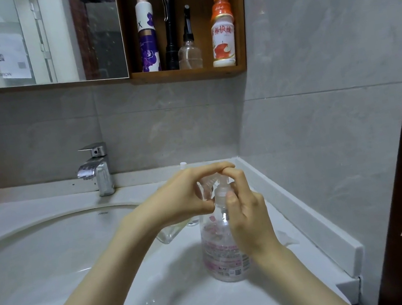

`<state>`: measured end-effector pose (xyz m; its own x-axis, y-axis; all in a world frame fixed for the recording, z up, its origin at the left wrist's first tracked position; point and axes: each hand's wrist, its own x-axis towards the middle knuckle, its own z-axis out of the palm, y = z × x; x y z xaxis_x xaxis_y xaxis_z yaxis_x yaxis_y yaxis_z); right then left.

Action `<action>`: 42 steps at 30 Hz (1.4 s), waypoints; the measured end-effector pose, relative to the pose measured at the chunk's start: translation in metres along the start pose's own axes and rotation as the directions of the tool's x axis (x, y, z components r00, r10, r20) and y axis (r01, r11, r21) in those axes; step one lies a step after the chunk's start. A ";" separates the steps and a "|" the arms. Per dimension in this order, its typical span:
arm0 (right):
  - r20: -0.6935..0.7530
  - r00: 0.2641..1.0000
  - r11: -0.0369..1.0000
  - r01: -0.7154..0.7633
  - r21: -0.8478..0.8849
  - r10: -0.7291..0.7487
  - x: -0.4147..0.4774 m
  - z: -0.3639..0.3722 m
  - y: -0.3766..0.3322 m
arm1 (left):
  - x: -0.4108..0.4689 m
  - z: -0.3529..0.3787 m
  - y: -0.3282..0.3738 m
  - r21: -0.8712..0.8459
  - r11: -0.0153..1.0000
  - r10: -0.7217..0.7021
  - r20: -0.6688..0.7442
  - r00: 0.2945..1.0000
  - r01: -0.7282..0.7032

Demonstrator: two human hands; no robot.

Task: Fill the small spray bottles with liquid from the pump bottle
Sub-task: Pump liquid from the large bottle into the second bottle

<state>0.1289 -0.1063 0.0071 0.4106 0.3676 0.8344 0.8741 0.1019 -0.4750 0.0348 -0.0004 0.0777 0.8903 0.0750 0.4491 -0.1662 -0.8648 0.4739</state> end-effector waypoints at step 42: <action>0.044 0.999 0.999 -0.014 -0.049 0.016 0.000 -0.003 -0.007 | -0.002 -0.004 0.001 -0.051 0.999 0.002 -0.001 1.000 -0.002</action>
<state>0.1234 -0.1095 0.0111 0.4130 0.4099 0.8133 0.8798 0.0511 -0.4726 0.0315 0.0006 0.0809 0.8896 0.0738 0.4508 -0.1894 -0.8385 0.5110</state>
